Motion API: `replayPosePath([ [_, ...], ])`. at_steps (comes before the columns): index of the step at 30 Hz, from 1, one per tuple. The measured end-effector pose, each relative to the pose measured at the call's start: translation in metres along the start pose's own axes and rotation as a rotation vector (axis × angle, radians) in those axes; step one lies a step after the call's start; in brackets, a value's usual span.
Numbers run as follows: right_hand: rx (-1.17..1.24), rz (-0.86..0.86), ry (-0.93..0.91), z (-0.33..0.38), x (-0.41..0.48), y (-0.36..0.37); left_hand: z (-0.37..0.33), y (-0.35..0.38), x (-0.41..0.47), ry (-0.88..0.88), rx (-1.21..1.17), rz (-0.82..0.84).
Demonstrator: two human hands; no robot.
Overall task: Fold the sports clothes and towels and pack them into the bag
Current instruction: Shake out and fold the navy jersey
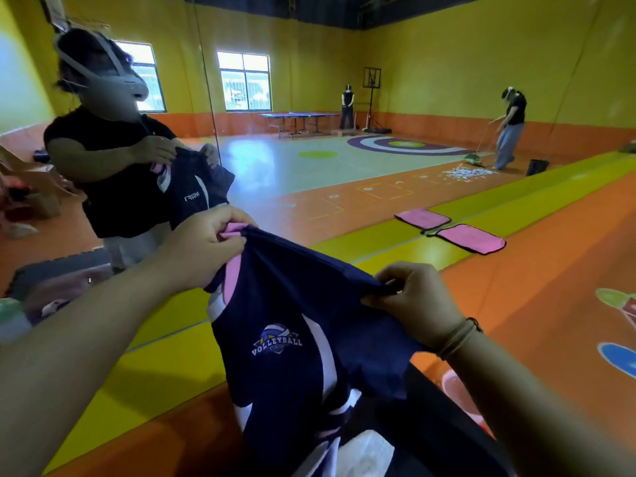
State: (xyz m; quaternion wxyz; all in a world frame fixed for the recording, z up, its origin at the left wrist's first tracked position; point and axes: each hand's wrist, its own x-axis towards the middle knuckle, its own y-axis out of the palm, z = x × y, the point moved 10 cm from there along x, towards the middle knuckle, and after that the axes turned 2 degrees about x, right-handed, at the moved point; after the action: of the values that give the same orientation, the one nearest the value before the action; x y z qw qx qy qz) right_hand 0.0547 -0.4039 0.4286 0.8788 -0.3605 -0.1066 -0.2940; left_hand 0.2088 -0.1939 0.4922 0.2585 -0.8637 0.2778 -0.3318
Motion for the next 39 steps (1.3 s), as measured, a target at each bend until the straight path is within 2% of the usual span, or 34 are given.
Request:
replayPosePath([
  [3, -0.029, 0.115, 0.001, -0.005, -0.008, 0.011, 0.007, 0.011, -0.007, -0.004, 0.049, 0.007],
  [6, 0.006, 0.236, 0.093, -0.021, -0.013, 0.023, 0.008, 0.022, -0.01, 0.003, 0.064, -0.054],
  [9, -0.141, 0.347, 0.111, -0.035, -0.019, 0.033, 0.001, 0.033, -0.014, 0.052, 0.15, -0.113],
  [11, -0.145, 0.331, 0.136, -0.043, -0.024, 0.029, -0.001, 0.038, -0.015, 0.078, 0.195, -0.106],
  [17, -0.115, 0.109, 0.13, -0.045, -0.031, -0.007, -0.004, 0.053, -0.011, 0.106, 0.217, -0.003],
  [23, -0.197, 0.288, 0.199, -0.046, -0.043, -0.033, -0.002, 0.065, 0.003, 0.039, 0.164, 0.192],
  [27, -0.338, 0.441, 0.217, -0.045, -0.056, -0.046, -0.009, 0.069, 0.011, 0.107, 0.297, 0.3],
  [32, -0.581, 0.386, 0.217, -0.049, -0.061, -0.053, -0.032, 0.083, 0.019, 0.237, 0.517, 0.275],
  [39, -0.382, 0.377, 0.368, -0.071, -0.082, -0.061, -0.037, 0.098, 0.028, 0.19, 0.576, 0.324],
])
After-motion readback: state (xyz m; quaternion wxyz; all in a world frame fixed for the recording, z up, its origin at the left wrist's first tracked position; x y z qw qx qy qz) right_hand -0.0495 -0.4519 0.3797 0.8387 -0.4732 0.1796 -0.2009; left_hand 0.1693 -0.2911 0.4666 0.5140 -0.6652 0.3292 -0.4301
